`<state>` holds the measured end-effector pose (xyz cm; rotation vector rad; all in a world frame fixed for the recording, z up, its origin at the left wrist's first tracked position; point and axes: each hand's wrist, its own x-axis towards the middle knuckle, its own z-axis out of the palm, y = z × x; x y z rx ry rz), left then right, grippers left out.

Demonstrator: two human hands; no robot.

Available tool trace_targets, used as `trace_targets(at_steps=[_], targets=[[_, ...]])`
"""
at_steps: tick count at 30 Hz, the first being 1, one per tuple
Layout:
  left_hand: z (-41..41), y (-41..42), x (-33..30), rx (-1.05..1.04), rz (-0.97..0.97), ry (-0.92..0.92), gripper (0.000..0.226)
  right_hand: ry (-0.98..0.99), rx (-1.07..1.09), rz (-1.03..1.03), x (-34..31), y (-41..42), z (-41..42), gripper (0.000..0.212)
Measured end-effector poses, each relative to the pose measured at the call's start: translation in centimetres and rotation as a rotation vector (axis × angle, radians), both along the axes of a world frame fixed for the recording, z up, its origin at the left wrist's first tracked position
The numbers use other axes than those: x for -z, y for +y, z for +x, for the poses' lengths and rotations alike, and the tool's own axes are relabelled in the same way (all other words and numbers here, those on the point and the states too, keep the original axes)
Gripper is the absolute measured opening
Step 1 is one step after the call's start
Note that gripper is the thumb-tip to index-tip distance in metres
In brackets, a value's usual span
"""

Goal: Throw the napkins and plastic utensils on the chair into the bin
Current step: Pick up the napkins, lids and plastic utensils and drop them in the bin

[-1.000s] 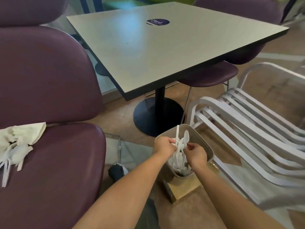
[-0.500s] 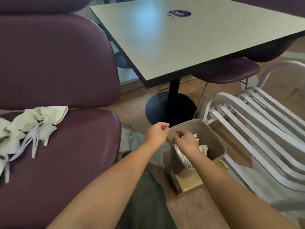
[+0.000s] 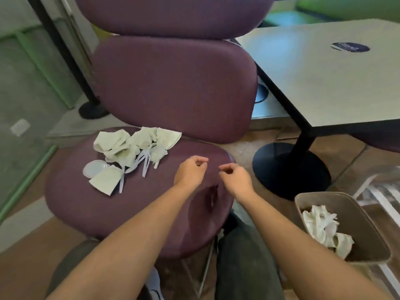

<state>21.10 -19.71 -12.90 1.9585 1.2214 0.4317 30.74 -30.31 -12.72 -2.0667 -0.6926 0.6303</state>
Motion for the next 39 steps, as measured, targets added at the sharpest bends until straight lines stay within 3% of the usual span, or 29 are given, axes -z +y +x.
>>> trace_targets(at_steps=[15,20,27,36,39], targets=[[-12.0,12.6,4.3,-0.274,0.025,0.221,0.027,-0.028,-0.236,-0.117,4.1,15.1,-8.8,0.014],[-12.8,15.3,5.5,-0.245,0.145,0.402,0.024,-0.118,-0.298,-0.238,5.6,19.7,-9.9,0.015],[-12.1,17.2,6.2,-0.184,0.285,0.476,0.020,-0.246,-0.318,-0.361,7.3,23.7,-10.8,0.045],[-10.7,17.7,6.8,-0.112,0.351,0.674,0.036,-0.151,-0.261,-0.391,7.5,23.3,-9.7,0.042],[-10.4,17.5,6.5,-0.117,0.330,0.671,0.030,-0.184,-0.282,-0.367,7.6,22.8,-9.8,0.035]])
